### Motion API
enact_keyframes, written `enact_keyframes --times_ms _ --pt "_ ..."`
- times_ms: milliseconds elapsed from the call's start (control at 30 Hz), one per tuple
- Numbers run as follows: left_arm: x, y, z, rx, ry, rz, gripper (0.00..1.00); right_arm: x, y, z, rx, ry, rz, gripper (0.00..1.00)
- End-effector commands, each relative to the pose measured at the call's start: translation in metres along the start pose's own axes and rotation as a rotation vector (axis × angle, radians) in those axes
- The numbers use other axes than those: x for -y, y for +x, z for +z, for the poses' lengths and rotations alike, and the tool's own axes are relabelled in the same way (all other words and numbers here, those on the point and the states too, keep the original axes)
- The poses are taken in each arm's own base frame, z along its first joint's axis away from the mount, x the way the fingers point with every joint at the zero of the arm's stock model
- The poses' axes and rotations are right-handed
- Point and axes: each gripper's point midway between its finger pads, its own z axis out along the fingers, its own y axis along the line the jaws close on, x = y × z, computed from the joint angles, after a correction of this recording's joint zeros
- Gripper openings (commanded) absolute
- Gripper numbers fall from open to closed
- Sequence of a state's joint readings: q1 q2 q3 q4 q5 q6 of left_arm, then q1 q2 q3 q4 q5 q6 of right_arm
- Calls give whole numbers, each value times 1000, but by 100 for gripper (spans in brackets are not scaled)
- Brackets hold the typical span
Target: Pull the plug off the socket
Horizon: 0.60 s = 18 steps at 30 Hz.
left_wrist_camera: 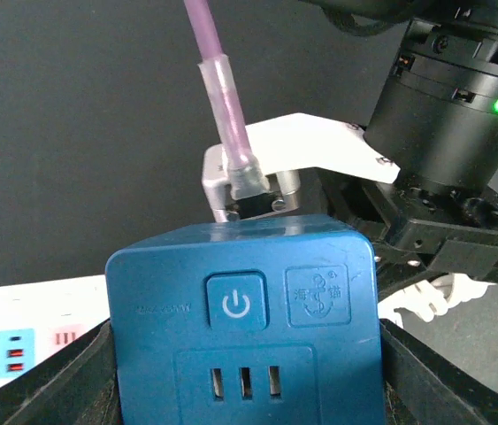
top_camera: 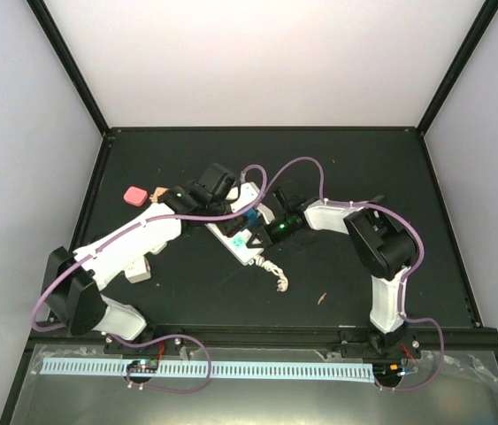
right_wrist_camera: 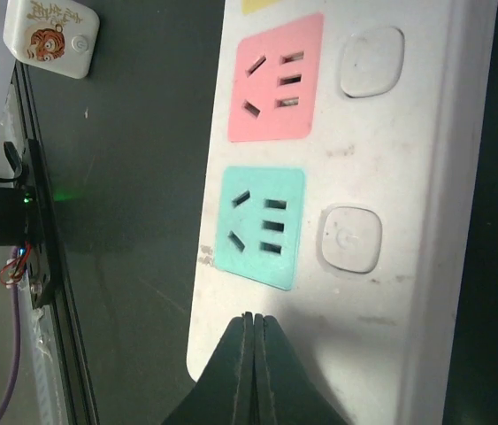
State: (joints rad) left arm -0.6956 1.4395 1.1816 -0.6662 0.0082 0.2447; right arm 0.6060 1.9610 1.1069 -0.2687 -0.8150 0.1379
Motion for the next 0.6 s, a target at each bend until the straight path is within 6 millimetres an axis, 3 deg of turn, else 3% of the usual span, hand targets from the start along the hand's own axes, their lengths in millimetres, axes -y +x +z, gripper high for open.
enact_keyframes --times_ms 0,300,567 --pt "-12 0 -26 -11 -11 54 34 71 59 10 -160 284 118 1" --pt "-22 54 -61 -178 -19 170 30 41 32 -4 -91 222 38 3" --pt "-22 125 -80 -445 -20 302 29 0 4 -28 26 151 -69 5"
